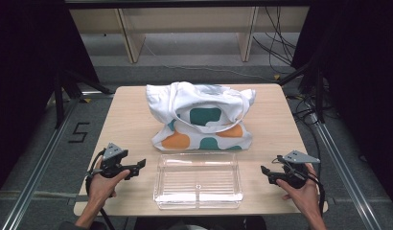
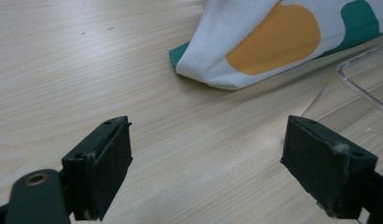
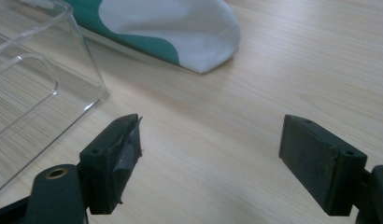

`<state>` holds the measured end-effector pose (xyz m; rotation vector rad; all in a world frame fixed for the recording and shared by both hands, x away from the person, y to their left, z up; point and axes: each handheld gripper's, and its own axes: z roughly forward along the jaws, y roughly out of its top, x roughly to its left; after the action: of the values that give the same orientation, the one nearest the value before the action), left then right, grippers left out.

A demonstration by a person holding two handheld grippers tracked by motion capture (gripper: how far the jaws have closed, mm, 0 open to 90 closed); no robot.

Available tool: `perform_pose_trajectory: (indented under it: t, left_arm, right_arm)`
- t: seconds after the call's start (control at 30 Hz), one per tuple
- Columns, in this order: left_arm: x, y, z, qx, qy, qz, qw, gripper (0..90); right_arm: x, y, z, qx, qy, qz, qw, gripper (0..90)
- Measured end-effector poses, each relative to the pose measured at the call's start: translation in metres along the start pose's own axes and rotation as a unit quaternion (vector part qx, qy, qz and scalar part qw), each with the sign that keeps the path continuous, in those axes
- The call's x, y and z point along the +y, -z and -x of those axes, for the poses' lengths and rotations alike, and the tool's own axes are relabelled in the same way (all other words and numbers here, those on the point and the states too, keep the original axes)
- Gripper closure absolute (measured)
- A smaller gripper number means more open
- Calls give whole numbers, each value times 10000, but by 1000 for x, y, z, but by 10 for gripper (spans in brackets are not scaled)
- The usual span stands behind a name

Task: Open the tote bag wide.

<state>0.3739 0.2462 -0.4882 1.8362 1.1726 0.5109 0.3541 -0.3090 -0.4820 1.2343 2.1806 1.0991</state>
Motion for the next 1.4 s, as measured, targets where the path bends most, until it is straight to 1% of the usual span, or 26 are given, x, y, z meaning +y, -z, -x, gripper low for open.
perform_pose_trajectory:
  t: [0.03, 0.07, 0.1, 0.2, 0.27, 0.3, 0.4, 0.43, 0.47, 0.7, 0.73, 0.8, 0.93, 0.97, 1.0, 1.03, 1.07, 1.1, 1.13, 1.17, 1.2, 1.23, 1.3, 1.33, 1.37, 1.4]
  left_arm:
    - [0, 0, 0, -14, -7, -9, 10000, 151]
    - [0, 0, 0, -14, -7, -9, 10000, 151]
    - [0, 0, 0, 1, -1, -33, 10000, 151]
    - [0, 0, 0, 7, -13, 0, 10000, 151]
    - [0, 1, 0, 17, -41, -5, 10000, 151]
    - [0, 1, -1, 29, -50, 12, 10000, 151]
    - [0, 1, -1, 32, -63, -19, 10000, 151]
    - [0, 0, -1, 40, -62, -4, 10000, 152]
    - [0, 0, -1, 48, -55, -6, 10000, 152]
    - [0, 0, 0, 46, -20, -24, 10000, 152]
    - [0, -1, 0, 15, -80, -28, 10000, 152]
    - [0, -1, 0, 32, -71, -23, 10000, 152]
    - [0, 0, -1, 63, -39, -30, 10000, 152]
    - [0, 0, -1, 57, -81, -32, 9999, 153]
    - [0, 0, -1, 57, -81, -32, 9999, 153]
    - [0, -1, -1, 53, -65, -45, 10000, 153]
    - [0, -1, -2, 27, -57, -65, 10000, 153]
    - [-1, -2, -2, 39, -44, -62, 10000, 153]
    - [-1, -2, -1, 45, -40, -51, 10000, 153]
    - [-1, -2, -2, 46, -41, -47, 10000, 153]
    - [0, -2, -2, 35, -45, -65, 10000, 153]
    - [0, -1, -2, 54, -79, -52, 9999, 153]
    - [0, -1, -2, 63, -88, -49, 9999, 153]
    - [0, -1, -2, 77, -80, -28, 9999, 154]
    - [0, -1, -2, 72, -60, -15, 10000, 154]
    - [0, -1, -2, 89, -55, -30, 9999, 155]
  right_arm:
    - [-1, 0, -2, -100, -101, -22, 9999, 219]
    - [-1, -1, 2, -7, -8, -39, 10000, 219]
    - [-1, -1, 2, -7, -8, -39, 10000, 219]
    - [-1, -2, 1, 5, -103, -28, 9999, 217]
    - [-2, -2, 1, 14, -70, -69, 10000, 213]
    - [-2, -3, -2, -26, -203, -67, 9998, 210]
    - [-2, -2, -2, 28, -223, -85, 9997, 208]
    - [-2, -2, -1, 41, -213, -57, 9997, 207]
    - [-1, -3, 2, 21, -100, 102, 9999, 198]
    - [3, -2, 1, 80, -56, 138, 9999, 187]
    - [4, -3, 0, 114, -90, 157, 9998, 186]
    - [12, -1, -2, 60, -2, 234, 9997, 186]
    - [23, 2, -5, 61, 56, 188, 9998, 218]
    - [32, 4, -7, 10, 207, 269, 9994, 269]
    - [32, 4, -7, 10, 207, 269, 9994, 269]
    - [37, 6, -8, -6, 341, 275, 9990, 264]
    - [42, 7, -10, -97, 375, 311, 9988, 261]
    - [49, 9, -10, -113, 536, 306, 9980, 261]
    - [58, 11, -11, -131, 542, 403, 9976, 261]
    - [58, 11, -11, -131, 542, 403, 9976, 261]
    - [64, 13, -11, -136, 574, 431, 9973, 259]
    - [69, 13, -13, -146, 489, 481, 9975, 246]
    - [82, 16, -11, -69, 584, 501, 9970, 245]
    - [92, 17, -13, -14, 518, 574, 9970, 249]
    - [92, 17, -13, -14, 518, 574, 9970, 249]
    - [97, 17, -13, -8, 602, 611, 9963, 252]
